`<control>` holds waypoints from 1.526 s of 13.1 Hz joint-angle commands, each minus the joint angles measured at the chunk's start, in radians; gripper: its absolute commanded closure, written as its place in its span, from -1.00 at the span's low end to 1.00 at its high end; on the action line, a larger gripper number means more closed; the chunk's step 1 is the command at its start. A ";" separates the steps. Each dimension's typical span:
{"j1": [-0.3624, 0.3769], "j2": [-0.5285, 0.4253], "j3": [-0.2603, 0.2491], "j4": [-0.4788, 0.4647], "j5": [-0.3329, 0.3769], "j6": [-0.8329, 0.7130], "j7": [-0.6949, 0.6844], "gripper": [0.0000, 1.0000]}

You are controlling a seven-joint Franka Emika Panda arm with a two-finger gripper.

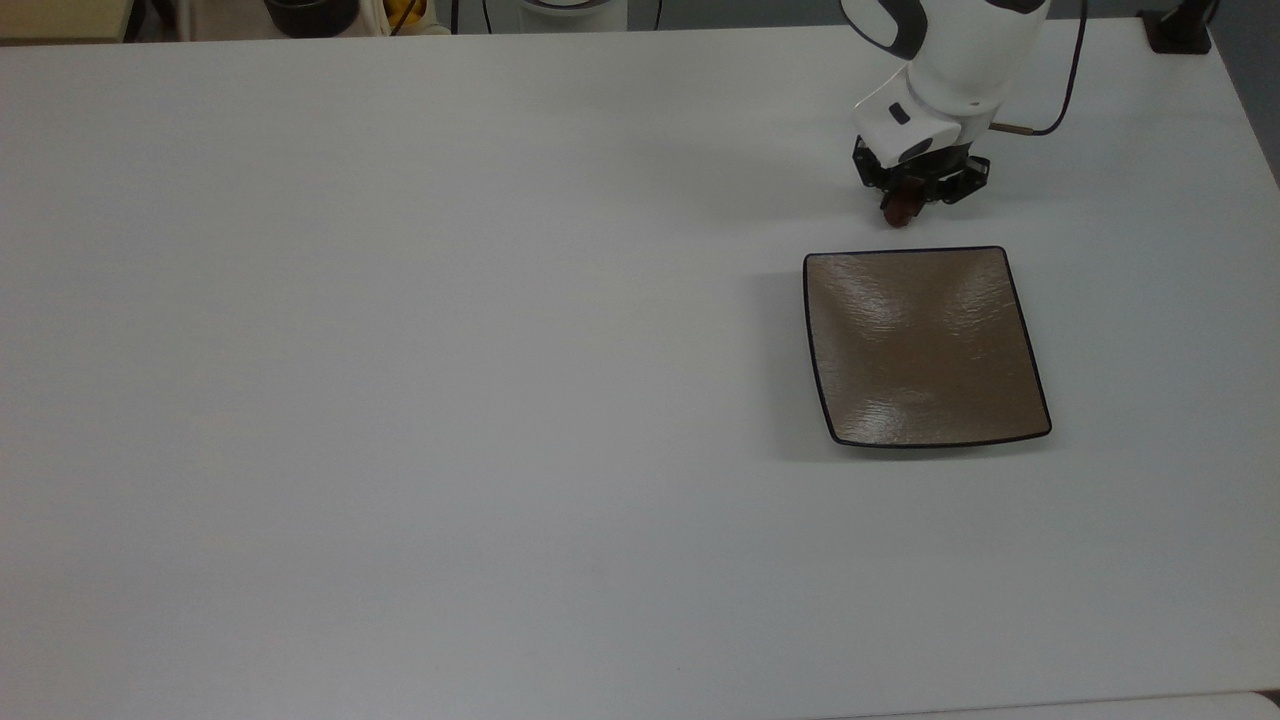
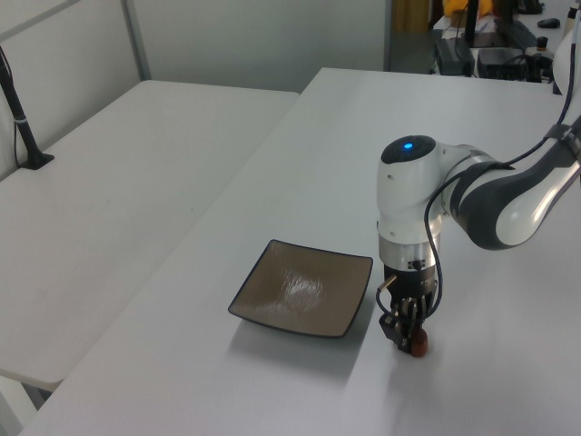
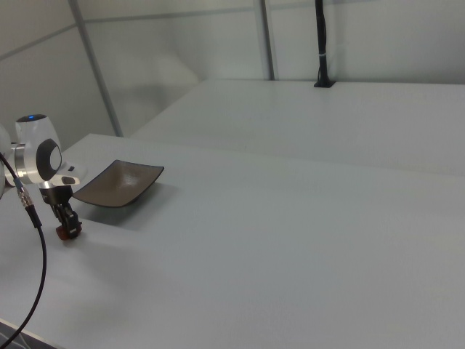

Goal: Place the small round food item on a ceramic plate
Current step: 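Lift the food item and carry it over the brown square plate, then lower the item onto the plate and open the gripper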

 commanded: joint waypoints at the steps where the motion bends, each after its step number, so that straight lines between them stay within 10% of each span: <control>1: 0.005 -0.050 -0.003 0.045 -0.022 0.003 0.022 0.36; 12: -0.067 0.066 -0.012 0.260 -0.088 0.154 0.051 0.25; 14: -0.103 0.121 -0.012 0.312 -0.111 0.160 0.063 0.12; 16: -0.106 0.137 -0.012 0.323 -0.111 0.165 0.063 -0.63; 20: -0.106 0.137 -0.012 0.323 -0.111 0.161 0.060 -0.83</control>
